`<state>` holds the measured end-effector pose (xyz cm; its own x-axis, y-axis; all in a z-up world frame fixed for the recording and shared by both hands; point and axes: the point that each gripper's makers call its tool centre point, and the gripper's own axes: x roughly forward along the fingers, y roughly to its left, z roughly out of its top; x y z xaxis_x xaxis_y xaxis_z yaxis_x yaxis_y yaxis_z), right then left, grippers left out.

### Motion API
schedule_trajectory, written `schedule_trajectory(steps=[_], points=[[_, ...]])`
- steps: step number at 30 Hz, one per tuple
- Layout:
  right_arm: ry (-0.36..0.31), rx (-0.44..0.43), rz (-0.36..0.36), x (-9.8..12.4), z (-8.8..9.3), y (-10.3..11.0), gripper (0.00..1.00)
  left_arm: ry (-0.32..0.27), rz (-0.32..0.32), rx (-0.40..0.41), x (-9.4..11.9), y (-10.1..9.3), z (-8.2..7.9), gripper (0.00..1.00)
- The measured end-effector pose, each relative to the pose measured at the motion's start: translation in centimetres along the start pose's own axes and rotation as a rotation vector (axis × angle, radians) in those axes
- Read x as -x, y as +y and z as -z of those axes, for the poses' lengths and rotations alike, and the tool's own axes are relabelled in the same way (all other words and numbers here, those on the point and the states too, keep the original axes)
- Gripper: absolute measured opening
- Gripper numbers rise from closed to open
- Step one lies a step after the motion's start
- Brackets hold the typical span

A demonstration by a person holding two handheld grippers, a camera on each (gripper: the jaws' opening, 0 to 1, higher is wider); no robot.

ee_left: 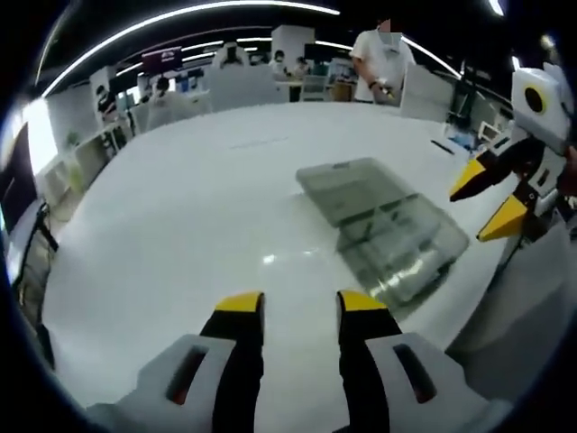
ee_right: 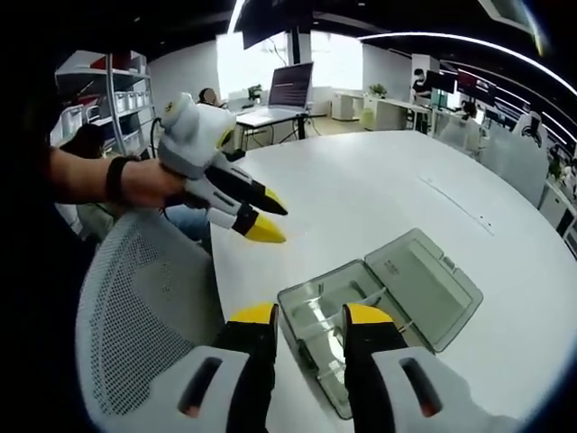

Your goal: Insert the divider into the dual guide fixture by aligning both edges with the guide slots and pushing it downward to the bottom, including one-sided entry, uneven engagement, binding, and posture correction.

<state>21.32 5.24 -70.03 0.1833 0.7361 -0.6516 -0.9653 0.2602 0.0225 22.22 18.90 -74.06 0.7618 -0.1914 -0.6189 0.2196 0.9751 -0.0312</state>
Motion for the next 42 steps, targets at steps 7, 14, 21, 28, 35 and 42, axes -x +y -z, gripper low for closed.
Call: schedule_trajectory(steps=[7, 14, 21, 28, 35, 42], points=[[-0.019, -0.017, 0.004, 0.0, -0.5, -0.2, 0.23, -0.026, 0.016, 0.003, 0.6, -0.9, -0.6, 0.3], [-0.05, -0.046, -0.009, 0.1, -1.3, 0.0, 0.22, -0.066, 0.05, 0.003, 0.9, -2.1, -1.2, 0.3], [-0.06, -0.055, -0.016, 0.1, -1.7, 0.0, 0.21, -0.091, 0.07, 0.011, 1.2, -2.8, -1.5, 0.3], [-0.063, -0.088, -0.038, 0.3, -1.9, 0.2, 0.21, -0.13, 0.108, -0.006, 1.5, -3.8, -2.1, 0.3], [-0.077, -0.12, -0.052, 0.5, -2.3, 0.1, 0.21, -0.166, 0.141, -0.028, 1.7, -4.8, -2.9, 0.3], [-0.091, -0.174, -0.068, 0.4, -2.5, 0.0, 0.22, -0.186, 0.171, -0.046, 1.9, -5.6, -3.1, 0.3]])
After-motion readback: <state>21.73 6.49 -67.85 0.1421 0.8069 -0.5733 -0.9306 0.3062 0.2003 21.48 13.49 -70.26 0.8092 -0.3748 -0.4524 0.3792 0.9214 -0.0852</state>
